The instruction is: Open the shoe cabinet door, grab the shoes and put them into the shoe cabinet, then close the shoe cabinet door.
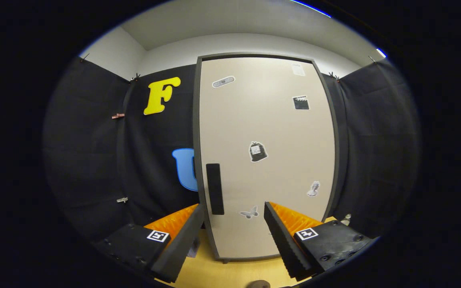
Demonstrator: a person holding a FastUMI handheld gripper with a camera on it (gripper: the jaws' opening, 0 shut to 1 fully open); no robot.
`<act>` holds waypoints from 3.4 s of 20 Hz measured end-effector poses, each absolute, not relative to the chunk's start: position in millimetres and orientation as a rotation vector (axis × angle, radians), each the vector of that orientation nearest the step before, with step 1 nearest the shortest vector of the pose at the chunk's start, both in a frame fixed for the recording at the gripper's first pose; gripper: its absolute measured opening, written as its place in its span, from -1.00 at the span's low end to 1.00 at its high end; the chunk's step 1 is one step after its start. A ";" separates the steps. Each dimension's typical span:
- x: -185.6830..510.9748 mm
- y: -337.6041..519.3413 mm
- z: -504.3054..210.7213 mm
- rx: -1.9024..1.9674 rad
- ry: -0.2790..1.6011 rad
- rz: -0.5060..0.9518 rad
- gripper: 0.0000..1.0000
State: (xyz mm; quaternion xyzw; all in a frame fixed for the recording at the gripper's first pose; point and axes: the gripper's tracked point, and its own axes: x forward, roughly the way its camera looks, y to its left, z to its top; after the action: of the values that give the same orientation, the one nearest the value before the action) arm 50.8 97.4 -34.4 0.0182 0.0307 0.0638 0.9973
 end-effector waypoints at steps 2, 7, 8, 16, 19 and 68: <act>69.4 111.6 -43.9 0.031 0.082 0.139 0.97; 114.5 129.3 -53.2 0.022 0.084 0.129 0.97; 122.9 131.3 -54.6 0.023 0.079 0.123 0.97; 172.2 138.4 -70.1 0.034 0.074 0.077 0.88; 182.9 137.2 -74.7 0.031 0.082 0.057 0.58; -33.4 -32.9 -51.8 -0.008 0.193 0.220 -0.81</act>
State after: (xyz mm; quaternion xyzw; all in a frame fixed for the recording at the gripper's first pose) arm -33.4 -32.9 -51.8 -0.0039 0.0961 0.1097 0.9893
